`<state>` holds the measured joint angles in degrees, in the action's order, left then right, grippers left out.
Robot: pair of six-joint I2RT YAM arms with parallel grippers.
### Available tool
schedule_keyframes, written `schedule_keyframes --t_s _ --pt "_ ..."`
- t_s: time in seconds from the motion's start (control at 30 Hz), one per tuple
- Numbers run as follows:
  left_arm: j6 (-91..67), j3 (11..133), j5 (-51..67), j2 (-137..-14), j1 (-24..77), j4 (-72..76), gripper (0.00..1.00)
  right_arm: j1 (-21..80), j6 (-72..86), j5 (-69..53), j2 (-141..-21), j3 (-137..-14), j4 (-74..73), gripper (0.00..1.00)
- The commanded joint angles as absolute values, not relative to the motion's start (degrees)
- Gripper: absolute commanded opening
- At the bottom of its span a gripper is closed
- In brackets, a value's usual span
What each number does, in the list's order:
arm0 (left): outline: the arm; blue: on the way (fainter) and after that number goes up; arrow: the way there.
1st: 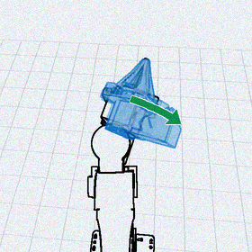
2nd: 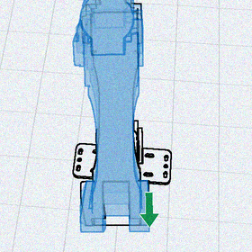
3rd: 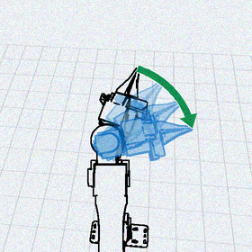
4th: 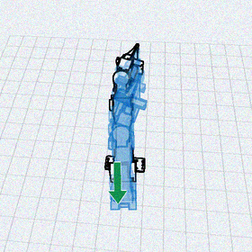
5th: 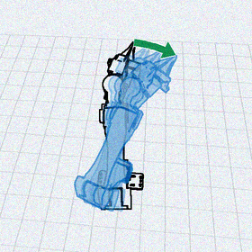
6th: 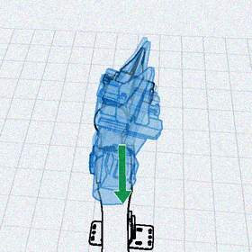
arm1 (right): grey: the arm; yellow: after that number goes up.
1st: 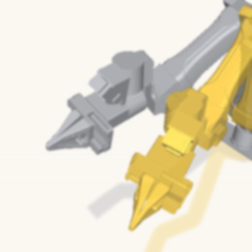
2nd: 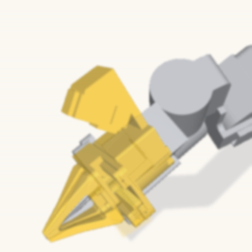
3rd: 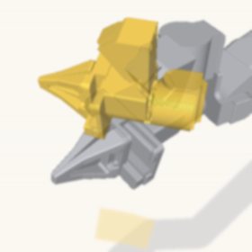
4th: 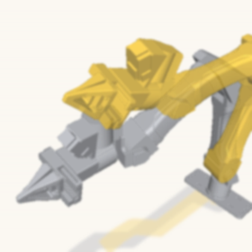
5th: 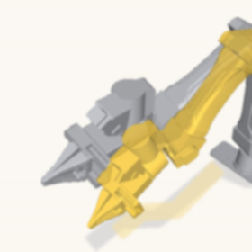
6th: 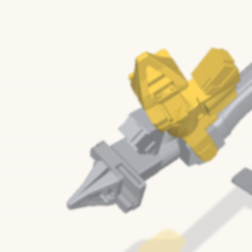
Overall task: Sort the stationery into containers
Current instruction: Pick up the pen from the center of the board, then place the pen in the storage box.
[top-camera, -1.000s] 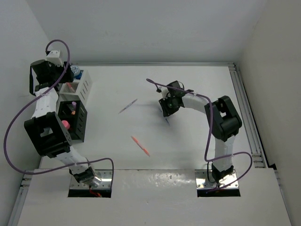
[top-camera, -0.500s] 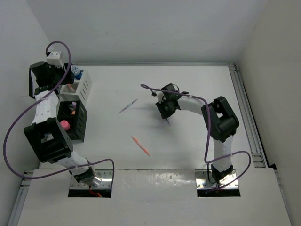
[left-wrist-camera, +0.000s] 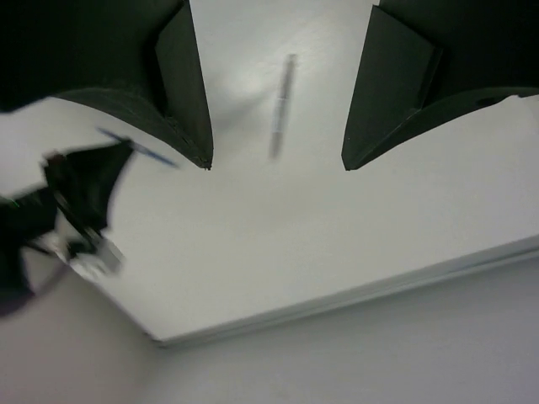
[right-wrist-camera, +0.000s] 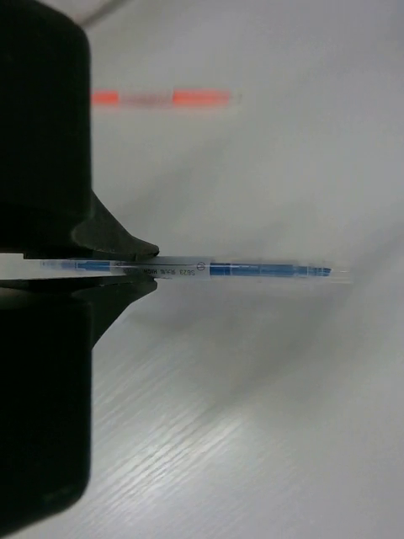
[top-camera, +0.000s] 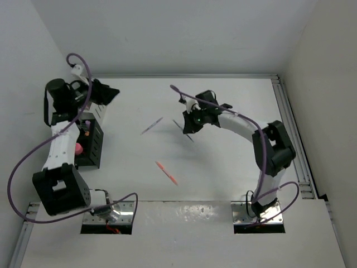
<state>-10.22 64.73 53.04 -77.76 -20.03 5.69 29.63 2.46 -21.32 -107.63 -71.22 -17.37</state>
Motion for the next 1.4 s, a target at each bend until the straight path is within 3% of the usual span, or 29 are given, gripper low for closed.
schedule_keyframes --t_s 0.0,0.17,0.33,0.67,0.77,0.8,0.87,0.9,0.93,1.0,1.03,1.1,1.23,1.37 --pt "-24.21 59.26 61.88 -71.55 -11.90 15.88 0.69 28.74 13.51 -37.58 -98.62 -77.16 -8.45 0.00" --pt "-31.46 56.25 59.86 -70.14 -2.83 16.52 0.77 28.83 27.24 -42.09 -93.26 -73.22 4.90 0.00" --pt "-29.63 57.65 56.43 -70.13 4.73 16.61 0.78 30.32 29.62 -45.52 -91.23 -73.21 7.38 0.00" --pt "-35.85 61.26 57.31 -73.74 7.91 23.02 0.77 32.34 30.85 -47.90 -91.32 -74.62 8.35 0.00" --pt "-39.71 60.65 56.78 -74.53 7.56 26.71 0.64 33.39 30.85 -48.43 -91.49 -74.97 8.53 0.00" --pt "-41.21 59.86 56.69 -74.53 7.30 28.02 0.47 33.49 30.85 -48.34 -91.67 -75.32 8.53 0.00" --pt "-44.90 59.07 57.21 -75.23 6.77 31.37 0.29 33.75 31.02 -48.25 -92.11 -75.58 8.44 0.00" --pt "-45.52 59.41 58.26 -75.58 6.59 31.46 0.08 33.75 31.20 -48.16 -92.28 -76.19 8.18 0.00" --pt "-46.05 59.68 58.71 -75.93 5.63 30.59 0.01 33.75 31.38 -47.90 -92.55 -76.64 7.74 0.02" --pt "-46.67 59.68 59.06 -76.46 3.88 30.59 0.00 33.49 31.38 -47.37 -93.34 -77.78 7.12 0.22" --pt "-46.93 60.37 59.32 -76.46 1.52 30.50 0.00 33.23 31.64 -47.37 -93.51 -78.13 6.60 0.48" --pt "-42.49 65.52 60.55 -77.34 -3.39 24.66 0.00 32.17 31.91 -46.50 -93.78 -78.92 4.50 0.64" --pt "-19.90 79.84 54.60 -79.27 -12.64 2.53 0.00 29.71 27.96 -44.83 -93.60 -77.79 0.27 0.67" --pt "-6.96 89.02 42.21 -82.61 -21.34 -5.62 0.00 29.97 15.93 -40.53 -94.13 -76.73 -12.19 0.61"
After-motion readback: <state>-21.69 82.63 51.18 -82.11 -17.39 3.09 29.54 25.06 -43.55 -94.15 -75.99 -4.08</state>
